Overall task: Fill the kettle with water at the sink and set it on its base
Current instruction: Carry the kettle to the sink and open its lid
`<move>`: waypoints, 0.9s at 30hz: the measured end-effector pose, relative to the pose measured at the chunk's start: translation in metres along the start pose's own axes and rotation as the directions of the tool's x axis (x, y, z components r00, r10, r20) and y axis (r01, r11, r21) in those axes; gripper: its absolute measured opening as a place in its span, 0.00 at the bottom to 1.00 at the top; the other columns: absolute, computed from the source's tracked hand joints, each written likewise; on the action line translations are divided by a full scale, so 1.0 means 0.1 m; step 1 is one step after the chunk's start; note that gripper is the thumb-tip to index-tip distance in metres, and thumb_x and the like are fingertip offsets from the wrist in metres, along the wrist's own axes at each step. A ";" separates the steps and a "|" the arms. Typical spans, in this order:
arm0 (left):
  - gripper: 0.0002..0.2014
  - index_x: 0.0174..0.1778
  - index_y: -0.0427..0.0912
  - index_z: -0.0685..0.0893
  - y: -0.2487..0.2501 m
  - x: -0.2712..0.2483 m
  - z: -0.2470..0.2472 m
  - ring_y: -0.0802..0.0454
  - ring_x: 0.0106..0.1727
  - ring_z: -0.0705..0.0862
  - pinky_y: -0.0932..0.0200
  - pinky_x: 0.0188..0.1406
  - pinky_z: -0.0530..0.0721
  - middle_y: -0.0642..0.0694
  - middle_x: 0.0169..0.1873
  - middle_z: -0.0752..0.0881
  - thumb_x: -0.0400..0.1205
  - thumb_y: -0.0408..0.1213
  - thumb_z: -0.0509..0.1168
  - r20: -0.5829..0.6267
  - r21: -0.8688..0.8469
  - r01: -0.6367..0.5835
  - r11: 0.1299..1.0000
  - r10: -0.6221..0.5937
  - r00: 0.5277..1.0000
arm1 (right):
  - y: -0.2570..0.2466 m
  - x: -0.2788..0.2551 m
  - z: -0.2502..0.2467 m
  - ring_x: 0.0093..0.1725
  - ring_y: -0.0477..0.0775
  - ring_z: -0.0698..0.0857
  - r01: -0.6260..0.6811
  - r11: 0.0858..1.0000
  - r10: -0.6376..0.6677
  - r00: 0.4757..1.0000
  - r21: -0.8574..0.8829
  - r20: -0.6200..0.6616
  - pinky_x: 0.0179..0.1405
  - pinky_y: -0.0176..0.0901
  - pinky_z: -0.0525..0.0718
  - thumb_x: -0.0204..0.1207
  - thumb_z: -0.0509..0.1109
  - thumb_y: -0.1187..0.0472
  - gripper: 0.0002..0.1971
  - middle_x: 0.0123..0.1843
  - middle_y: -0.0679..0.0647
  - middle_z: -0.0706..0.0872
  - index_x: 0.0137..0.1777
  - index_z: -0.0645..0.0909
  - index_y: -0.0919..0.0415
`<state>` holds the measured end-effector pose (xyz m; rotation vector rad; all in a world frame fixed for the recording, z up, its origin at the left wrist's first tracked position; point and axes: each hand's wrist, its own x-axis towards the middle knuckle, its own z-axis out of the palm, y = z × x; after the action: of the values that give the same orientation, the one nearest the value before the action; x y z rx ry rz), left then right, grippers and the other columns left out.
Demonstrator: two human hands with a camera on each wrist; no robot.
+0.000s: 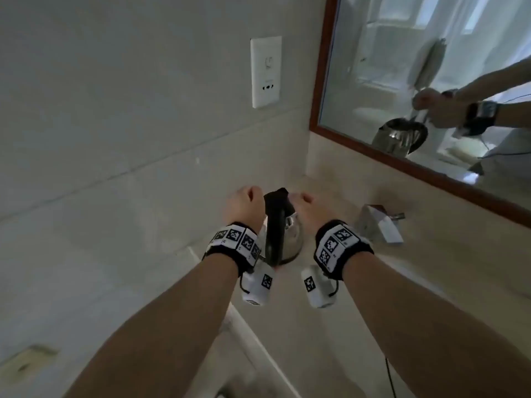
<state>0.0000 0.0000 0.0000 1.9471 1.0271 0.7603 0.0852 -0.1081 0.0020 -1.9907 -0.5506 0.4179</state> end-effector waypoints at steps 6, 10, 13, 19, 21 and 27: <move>0.16 0.28 0.45 0.70 -0.20 0.02 0.22 0.39 0.37 0.84 0.49 0.39 0.83 0.41 0.33 0.83 0.82 0.44 0.52 0.113 0.136 0.088 0.987 -0.103 0.988 | 0.31 0.27 0.24 0.42 0.54 0.80 0.042 0.949 0.011 0.986 -0.314 0.166 0.41 0.42 0.74 0.78 0.66 0.47 0.12 0.35 0.48 0.79 0.39 0.76 0.54; 0.12 0.40 0.44 0.74 -0.28 -0.04 0.32 0.43 0.39 0.80 0.53 0.39 0.78 0.45 0.37 0.82 0.83 0.47 0.54 0.171 0.249 0.118 0.961 -0.164 0.971 | 0.34 0.44 0.23 0.52 0.55 0.83 0.070 0.939 -0.032 0.993 -0.338 0.115 0.51 0.45 0.81 0.74 0.70 0.47 0.16 0.51 0.50 0.83 0.59 0.76 0.51; 0.10 0.44 0.45 0.73 -0.25 -0.07 0.35 0.45 0.37 0.79 0.55 0.37 0.76 0.48 0.35 0.79 0.81 0.48 0.58 0.198 0.274 0.105 0.956 -0.163 0.967 | 0.27 0.56 0.23 0.62 0.60 0.82 0.106 0.918 -0.057 0.989 -0.383 0.137 0.62 0.50 0.82 0.71 0.72 0.44 0.26 0.65 0.56 0.80 0.67 0.73 0.50; 0.14 0.45 0.41 0.72 -0.25 -0.09 0.37 0.48 0.33 0.79 0.58 0.26 0.74 0.44 0.40 0.81 0.73 0.44 0.68 0.288 0.228 -0.004 0.974 -0.063 0.955 | 0.20 0.65 0.36 0.56 0.60 0.85 0.166 0.877 -0.091 0.979 -0.451 0.182 0.56 0.46 0.83 0.61 0.69 0.36 0.31 0.60 0.59 0.86 0.62 0.83 0.52; 0.15 0.44 0.41 0.71 -0.24 -0.08 0.37 0.54 0.30 0.75 0.61 0.22 0.69 0.48 0.36 0.77 0.72 0.43 0.70 0.277 0.220 0.004 0.975 -0.066 0.959 | 0.20 0.66 0.39 0.57 0.60 0.85 0.149 0.891 -0.086 0.983 -0.429 0.161 0.58 0.47 0.82 0.63 0.71 0.38 0.29 0.61 0.59 0.86 0.61 0.83 0.54; 0.14 0.46 0.40 0.70 -0.21 -0.07 0.40 0.50 0.33 0.78 0.62 0.22 0.69 0.48 0.36 0.77 0.74 0.37 0.69 0.283 0.200 0.013 0.980 -0.070 0.956 | 0.23 0.71 0.44 0.63 0.62 0.82 0.115 0.915 -0.081 0.991 -0.387 0.105 0.62 0.49 0.82 0.65 0.71 0.40 0.23 0.61 0.58 0.85 0.56 0.85 0.53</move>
<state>0.0201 -0.0130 -0.0388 2.1207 0.9878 0.3444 0.1271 -0.0470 -0.0423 -2.3231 -0.8396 0.3518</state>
